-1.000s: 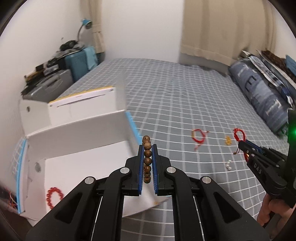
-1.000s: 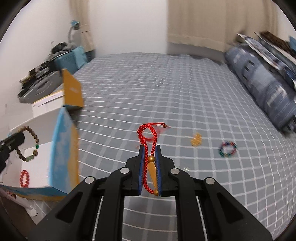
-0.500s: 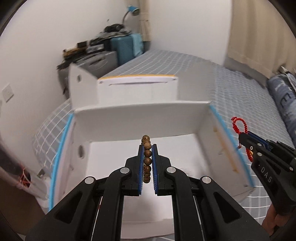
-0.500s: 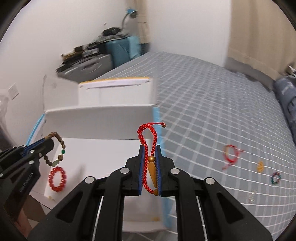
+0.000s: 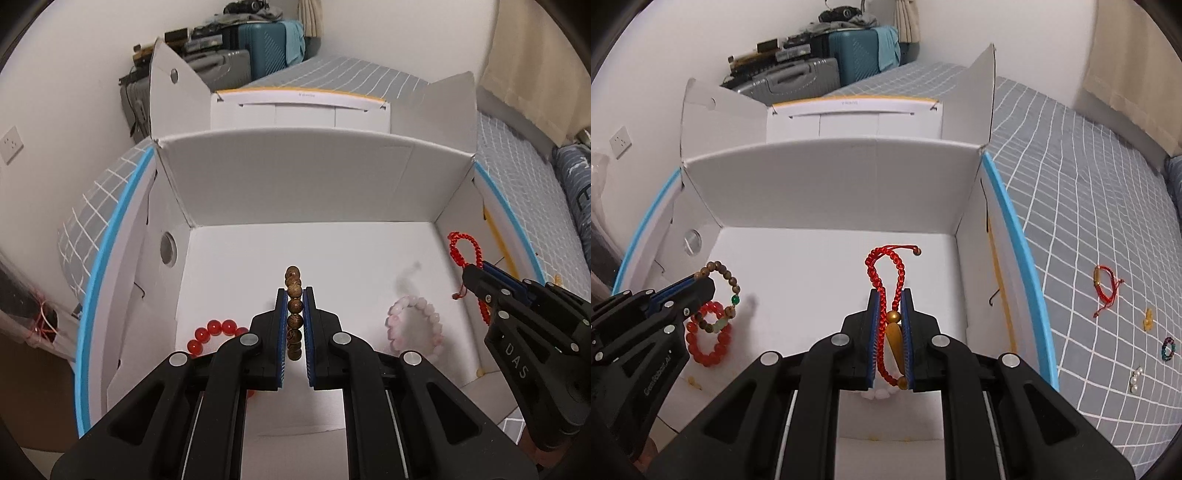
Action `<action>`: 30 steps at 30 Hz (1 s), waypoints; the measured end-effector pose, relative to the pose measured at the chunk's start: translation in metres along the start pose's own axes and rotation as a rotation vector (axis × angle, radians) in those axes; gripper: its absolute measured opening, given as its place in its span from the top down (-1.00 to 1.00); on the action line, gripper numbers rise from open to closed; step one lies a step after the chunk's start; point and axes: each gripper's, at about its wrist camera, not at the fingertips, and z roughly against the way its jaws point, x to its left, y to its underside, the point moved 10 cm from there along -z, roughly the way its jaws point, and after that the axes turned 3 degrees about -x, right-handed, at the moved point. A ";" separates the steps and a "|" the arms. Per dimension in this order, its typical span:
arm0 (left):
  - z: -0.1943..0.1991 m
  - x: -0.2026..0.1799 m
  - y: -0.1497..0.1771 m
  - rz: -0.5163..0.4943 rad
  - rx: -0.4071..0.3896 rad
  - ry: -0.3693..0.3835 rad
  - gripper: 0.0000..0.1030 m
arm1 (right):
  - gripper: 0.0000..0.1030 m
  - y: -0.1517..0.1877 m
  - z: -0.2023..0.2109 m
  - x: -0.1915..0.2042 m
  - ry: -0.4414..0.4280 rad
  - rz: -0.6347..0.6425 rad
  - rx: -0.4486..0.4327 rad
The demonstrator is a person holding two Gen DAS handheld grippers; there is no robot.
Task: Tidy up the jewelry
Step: 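Carry both held bracelets over the open white box, then open both tools to drop the bracelets into the box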
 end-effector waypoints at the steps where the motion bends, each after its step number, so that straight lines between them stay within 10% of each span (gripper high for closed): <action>1: -0.001 0.000 0.001 0.001 0.000 -0.001 0.85 | 0.78 0.002 -0.001 -0.001 0.002 -0.003 0.007; 7: -0.004 0.003 0.001 0.007 0.003 -0.013 0.84 | 0.75 0.007 -0.006 -0.002 0.009 -0.002 0.022; 11: -0.006 0.006 0.000 0.012 0.010 -0.031 0.77 | 0.24 0.008 -0.004 -0.001 -0.003 0.004 0.015; 20: 0.016 0.012 -0.010 0.043 -0.061 -0.054 -0.56 | -0.51 -0.007 0.026 -0.007 0.015 0.029 -0.069; 30: 0.045 -0.033 -0.027 0.019 -0.133 -0.005 -0.89 | -0.85 -0.016 0.071 -0.080 0.133 0.000 -0.149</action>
